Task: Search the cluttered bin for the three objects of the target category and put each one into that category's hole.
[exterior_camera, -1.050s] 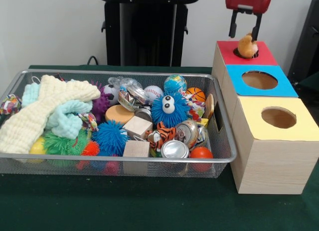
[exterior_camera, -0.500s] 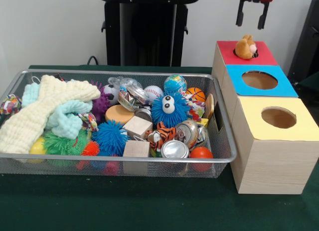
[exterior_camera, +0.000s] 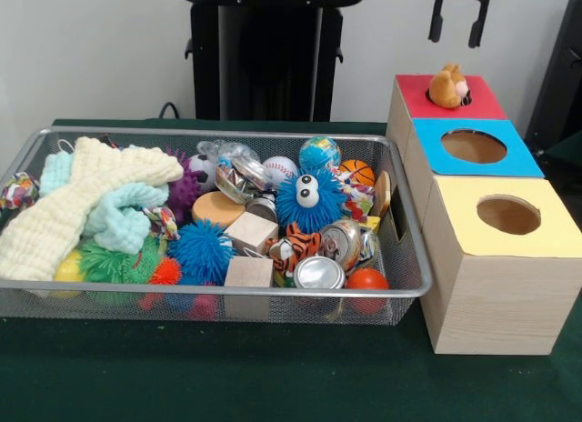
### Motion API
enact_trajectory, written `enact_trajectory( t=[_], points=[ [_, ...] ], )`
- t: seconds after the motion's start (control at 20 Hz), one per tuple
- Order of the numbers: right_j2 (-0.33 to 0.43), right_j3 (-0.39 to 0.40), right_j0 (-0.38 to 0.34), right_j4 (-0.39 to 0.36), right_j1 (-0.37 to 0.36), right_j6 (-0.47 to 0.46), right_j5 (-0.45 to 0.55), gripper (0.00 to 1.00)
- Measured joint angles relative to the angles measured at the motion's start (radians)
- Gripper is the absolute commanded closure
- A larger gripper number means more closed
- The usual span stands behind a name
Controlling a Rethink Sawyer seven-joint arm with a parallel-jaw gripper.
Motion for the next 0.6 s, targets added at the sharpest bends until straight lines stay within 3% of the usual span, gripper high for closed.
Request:
enact_trajectory(
  t=[0.6],
  points=[
    [-0.042, -0.027, 0.022, 0.000, -0.005, 0.000, 0.011, 0.00]
  ],
)
